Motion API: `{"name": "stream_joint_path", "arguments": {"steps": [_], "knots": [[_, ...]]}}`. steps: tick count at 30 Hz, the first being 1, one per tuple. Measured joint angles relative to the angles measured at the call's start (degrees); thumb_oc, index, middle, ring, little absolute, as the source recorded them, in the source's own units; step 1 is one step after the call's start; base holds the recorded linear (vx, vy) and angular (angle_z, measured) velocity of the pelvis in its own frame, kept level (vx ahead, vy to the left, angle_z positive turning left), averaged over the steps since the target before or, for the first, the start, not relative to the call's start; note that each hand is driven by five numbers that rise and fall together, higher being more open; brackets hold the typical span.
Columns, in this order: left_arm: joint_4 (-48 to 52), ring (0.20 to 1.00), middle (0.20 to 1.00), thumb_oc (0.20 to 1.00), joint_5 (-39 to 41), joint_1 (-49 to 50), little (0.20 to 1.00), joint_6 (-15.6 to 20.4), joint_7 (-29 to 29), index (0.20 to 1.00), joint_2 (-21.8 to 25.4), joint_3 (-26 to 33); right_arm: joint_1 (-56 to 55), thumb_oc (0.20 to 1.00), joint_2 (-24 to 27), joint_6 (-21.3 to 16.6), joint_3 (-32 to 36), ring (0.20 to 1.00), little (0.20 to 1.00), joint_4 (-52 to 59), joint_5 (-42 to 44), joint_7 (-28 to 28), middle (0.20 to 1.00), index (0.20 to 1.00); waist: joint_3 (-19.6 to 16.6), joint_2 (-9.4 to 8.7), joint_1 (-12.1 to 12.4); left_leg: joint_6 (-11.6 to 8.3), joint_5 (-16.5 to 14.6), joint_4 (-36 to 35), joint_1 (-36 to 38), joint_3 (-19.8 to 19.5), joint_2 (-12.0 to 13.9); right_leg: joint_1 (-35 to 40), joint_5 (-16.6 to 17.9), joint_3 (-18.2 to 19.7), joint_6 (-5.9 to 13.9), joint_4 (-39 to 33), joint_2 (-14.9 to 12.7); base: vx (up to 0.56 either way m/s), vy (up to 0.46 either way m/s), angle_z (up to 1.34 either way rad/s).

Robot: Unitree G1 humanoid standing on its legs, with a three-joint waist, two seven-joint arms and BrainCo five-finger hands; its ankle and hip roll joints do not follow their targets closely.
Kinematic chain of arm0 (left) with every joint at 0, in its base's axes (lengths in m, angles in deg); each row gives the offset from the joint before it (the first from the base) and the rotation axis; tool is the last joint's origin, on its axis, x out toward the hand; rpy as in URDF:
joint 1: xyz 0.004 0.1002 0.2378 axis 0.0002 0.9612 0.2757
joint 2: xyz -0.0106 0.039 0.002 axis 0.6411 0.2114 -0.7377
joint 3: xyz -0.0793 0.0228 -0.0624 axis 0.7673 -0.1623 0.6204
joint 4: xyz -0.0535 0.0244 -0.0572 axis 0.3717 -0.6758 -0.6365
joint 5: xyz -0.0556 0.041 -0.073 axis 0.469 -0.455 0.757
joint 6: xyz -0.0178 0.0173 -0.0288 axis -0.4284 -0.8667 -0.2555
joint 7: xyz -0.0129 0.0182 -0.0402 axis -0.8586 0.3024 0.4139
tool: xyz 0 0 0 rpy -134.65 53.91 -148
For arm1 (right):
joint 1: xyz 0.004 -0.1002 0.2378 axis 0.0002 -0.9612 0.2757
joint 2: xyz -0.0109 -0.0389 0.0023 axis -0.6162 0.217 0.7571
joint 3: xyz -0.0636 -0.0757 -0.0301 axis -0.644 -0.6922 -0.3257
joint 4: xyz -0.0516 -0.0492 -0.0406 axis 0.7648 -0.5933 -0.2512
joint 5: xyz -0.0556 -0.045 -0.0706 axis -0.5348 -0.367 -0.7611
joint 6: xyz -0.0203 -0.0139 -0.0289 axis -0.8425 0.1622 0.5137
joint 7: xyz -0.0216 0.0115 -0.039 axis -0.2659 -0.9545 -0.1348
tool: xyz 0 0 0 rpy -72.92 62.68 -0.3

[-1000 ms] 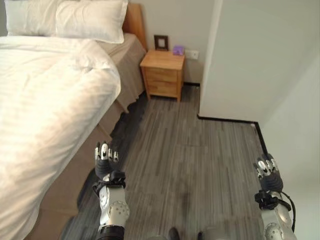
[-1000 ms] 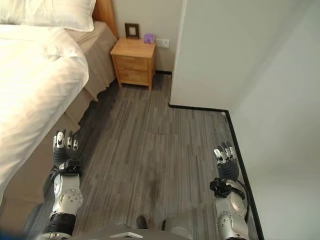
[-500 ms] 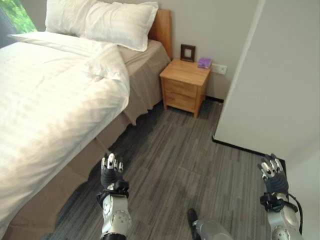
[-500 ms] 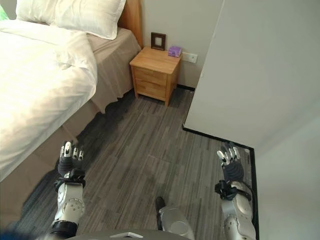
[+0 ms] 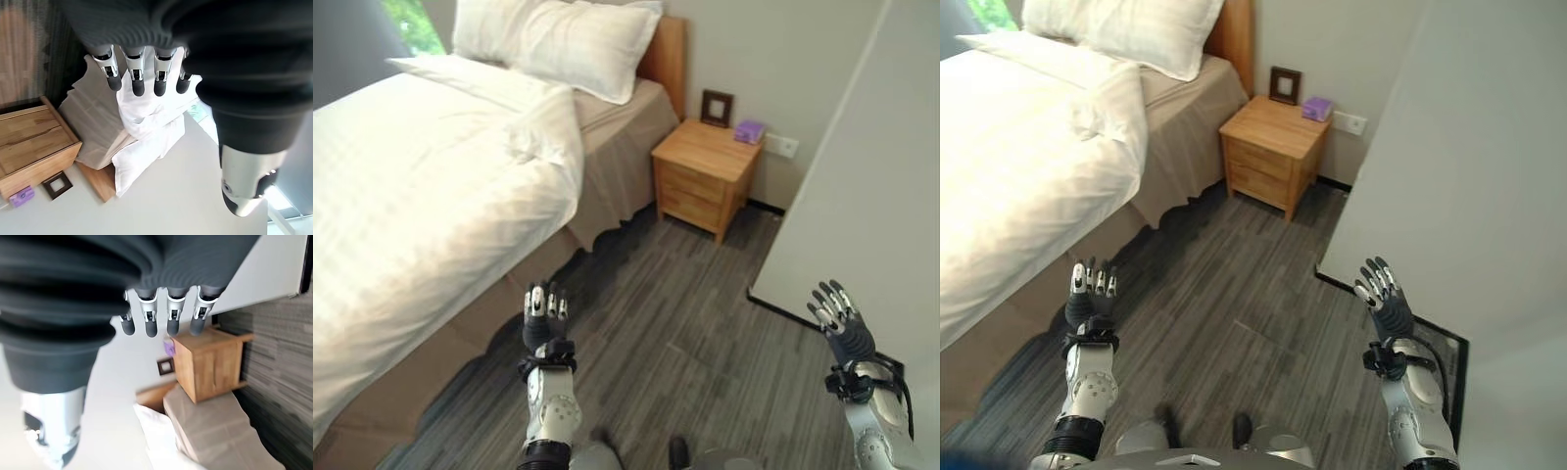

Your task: Making the bed.

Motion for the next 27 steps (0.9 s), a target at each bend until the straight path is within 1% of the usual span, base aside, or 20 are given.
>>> {"name": "stream_joint_path", "arguments": {"steps": [2,4,6,8,10,11,12,14,15,16,17,18,19,21,22,23,24,25,26,27], "knots": [[-0.12,1.000,1.000,1.000,-0.02,0.94,1.000,-0.02,0.01,1.000,-0.20,0.22,0.02,1.000,-0.01,0.04,-0.04,1.000,1.000,-0.15,-1.41,0.01,1.000,1.000,-0.14,0.50,0.31,0.74,0.60,-7.35,0.17,-1.96,-2.15,1.74,-0.28,0.31,0.23,-1.94,0.83,0.45,0.074,0.01],[-0.68,1.000,1.000,1.000,-0.04,0.82,1.000,-0.04,-0.01,1.000,-0.33,0.85,0.01,1.000,-0.06,0.09,-0.11,1.000,1.000,-0.83,-1.61,0.03,1.000,1.000,-0.23,1.14,1.06,1.24,1.34,-10.34,0.07,-1.11,-2.13,3.81,-0.96,0.54,0.56,-3.42,1.52,0.43,0.086,0.00],[-1.32,1.000,1.000,1.000,-0.09,1.16,1.000,-0.03,-0.15,1.000,-0.85,2.25,-0.17,1.000,-0.04,0.33,-0.12,1.000,1.000,-1.07,-1.65,0.05,1.000,1.000,-0.21,0.72,1.28,1.41,1.45,-8.89,-0.15,3.87,-1.03,6.81,-2.65,0.72,0.46,-3.71,1.91,0.49,0.126,-0.02],[-1.29,1.000,1.000,1.000,-0.11,1.29,1.000,-0.05,-0.14,1.000,-0.84,2.54,-0.05,1.000,0.06,0.50,-0.11,1.000,1.000,-0.94,-2.04,0.03,1.000,1.000,-0.72,0.66,2.27,1.52,1.47,-5.95,-0.70,4.85,-1.02,8.36,-4.39,1.72,2.09,-3.91,1.44,0.37,0.125,-0.21],[-1.28,1.000,1.000,1.000,-0.12,1.24,1.000,-0.02,-0.20,1.000,-0.99,2.79,-0.52,1.000,0.03,0.90,-0.49,1.000,1.000,-0.86,-2.72,0.03,1.000,1.000,-1.86,0.09,2.40,2.22,1.94,-4.64,-0.85,5.45,-2.48,9.40,-6.09,2.12,3.14,-3.79,0.27,0.30,0.146,-0.15],[-1.19,1.000,1.000,1.000,-0.31,1.34,1.000,-0.02,-0.12,1.000,-1.06,2.35,-1.04,1.000,-0.08,1.17,-0.86,1.000,1.000,-0.35,-3.21,-0.02,1.000,1.000,-2.59,0.09,2.57,7.04,5.48,-6.23,0.59,5.96,-3.50,10.42,-7.66,2.33,5.47,-2.79,-0.85,0.40,0.192,-0.16],[-1.40,1.000,1.000,1.000,-0.37,1.37,1.000,-0.02,-0.31,1.000,-0.77,2.70,-0.59,1.000,-0.40,1.34,-2.04,1.000,1.000,-0.71,-3.48,0.03,1.000,1.000,-2.62,-1.11,2.67,8.07,4.84,-6.23,2.38,6.79,-4.82,10.83,-8.56,2.29,6.81,-1.28,-2.30,0.47,0.299,-0.23],[-1.76,1.000,1.000,1.000,-0.42,1.57,1.000,-0.04,-0.56,1.000,-0.48,1.79,-1.38,1.000,-0.62,1.58,-4.07,1.000,1.000,0.64,-3.73,-0.16,1.000,1.000,-2.94,-1.07,2.84,10.29,4.12,-7.90,5.84,6.95,-5.74,6.18,-12.12,0.86,11.12,13.25,-4.33,0.37,0.274,-0.17],[-1.36,1.000,1.000,1.000,-0.70,1.56,1.000,0.02,-0.70,1.000,-0.05,1.52,-1.35,1.000,-1.10,1.57,-4.71,1.000,1.000,1.95,-3.68,-0.18,1.000,1.000,-2.68,-1.27,2.80,10.21,2.24,-7.54,7.39,6.88,-6.52,2.05,-11.73,1.43,11.33,24.60,-5.00,0.23,0.151,0.04],[-0.92,1.000,1.000,1.000,-1.13,1.33,1.000,-0.06,-0.98,1.000,1.28,0.68,-1.24,1.000,-1.60,1.38,-6.08,1.000,1.000,4.12,-3.78,-0.30,1.000,1.000,-2.43,-1.98,2.32,10.01,0.59,-8.33,10.11,6.06,-8.39,-8.39,-8.89,-0.02,11.53,47.00,-8.73,0.35,0.203,0.40],[-0.91,1.000,1.000,1.000,-2.18,1.23,1.000,-0.07,-1.19,1.000,2.20,-0.10,-1.60,1.000,-1.83,1.26,-6.38,1.000,1.000,4.10,-3.86,-0.83,1.000,1.000,-2.95,-2.78,1.43,9.97,0.37,-8.62,11.27,5.74,-9.91,-11.12,-9.35,-0.53,11.77,50.91,-11.15,0.37,0.174,0.77],[-0.29,1.000,1.000,1.000,-3.06,1.00,1.000,-0.05,-1.34,1.000,2.75,-0.17,-1.67,1.000,-2.05,1.30,-6.50,1.000,1.000,3.69,-3.87,-0.98,1.000,1.000,-3.16,-2.97,1.43,10.77,-0.92,-8.76,12.61,5.33,-11.11,-14.01,-9.70,0.08,12.24,50.26,-13.16,0.51,0.193,0.66],[0.98,1.000,1.000,1.000,-3.12,0.50,1.000,0.59,-1.54,1.000,3.20,0.18,-0.50,1.000,-2.21,1.39,-6.63,1.000,1.000,3.60,-4.34,-1.06,1.000,1.000,-2.41,-2.79,1.58,11.82,-3.81,-8.84,13.69,4.76,-11.37,-18.41,-9.89,-0.55,11.85,52.20,-15.57,0.43,0.065,0.40],[0.83,1.000,1.000,1.000,-3.07,0.55,1.000,0.78,-2.18,1.000,3.81,1.69,0.39,1.000,-2.27,1.61,-6.88,1.000,1.000,4.67,-5.46,-1.44,1.000,1.000,-0.83,-0.81,1.54,11.49,-5.08,-8.89,16.06,2.85,-10.83,-23.09,-9.46,-4.38,11.76,47.64,-18.73,0.37,-0.014,0.32],[0.86,1.000,1.000,1.000,-3.08,0.69,1.000,0.76,-2.17,1.000,4.10,2.20,-0.15,1.000,-2.06,1.70,-6.91,1.000,1.000,5.53,-5.61,-1.97,1.000,1.000,-0.38,-0.06,1.41,10.08,-5.21,-8.90,16.93,1.61,-10.87,-24.39,-8.91,-4.99,11.47,42.13,-19.19,0.39,-0.091,0.82],[0.75,1.000,1.000,1.000,-3.09,0.91,1.000,0.63,-2.17,1.000,4.83,2.68,-1.07,1.000,-2.05,1.99,-6.87,1.000,1.000,5.60,-5.88,-2.44,1.000,1.000,-0.22,0.18,0.29,9.11,-5.79,-8.80,18.20,0.00,-10.85,-24.54,-7.42,-4.60,11.26,31.98,-19.26,0.41,-0.108,1.00],[0.79,1.000,1.000,1.000,-3.08,1.09,1.000,0.63,-2.16,1.000,5.21,2.97,-1.49,1.000,-2.10,2.34,-6.95,1.000,1.000,5.31,-5.98,-2.44,1.000,1.000,-0.30,-0.15,-0.06,9.13,-6.09,-8.81,19.32,-0.47,-10.94,-24.90,-4.84,-4.40,10.96,30.32,-19.20,0.53,-0.144,1.06],[0.40,1.000,1.000,1.000,-3.12,1.45,1.000,0.74,-1.95,1.000,5.39,3.06,-2.09,1.000,-2.04,2.47,-7.01,1.000,1.000,5.13,-5.97,-2.46,1.000,1.000,-0.44,-0.03,-0.57,7.43,-7.55,-8.78,20.10,-1.82,-10.78,-25.39,-3.13,-2.47,12.51,27.30,-17.82,0.29,-0.077,0.76],[-0.08,1.000,1.000,1.000,-3.11,2.15,1.000,1.05,-1.83,1.000,5.67,3.25,-2.44,1.000,-2.04,2.51,-7.50,1.000,1.000,5.13,-5.98,-2.60,1.000,1.000,-1.34,-0.56,-0.47,6.48,-8.50,-8.54,20.40,-2.92,-10.58,-24.22,-1.68,1.91,13.20,18.85,-15.83,0.39,-0.143,0.79],[-0.99,1.000,1.000,1.000,-3.07,2.28,1.000,1.07,-1.82,1.000,6.74,3.84,-1.87,1.000,-2.30,2.52,-7.68,1.000,1.000,4.91,-5.98,-3.52,1.000,1.000,-1.63,-2.26,-0.51,6.47,-8.53,-8.92,21.86,-4.23,-10.92,-23.24,2.39,5.77,12.85,8.93,-14.62,0.40,-0.164,0.69]]}}
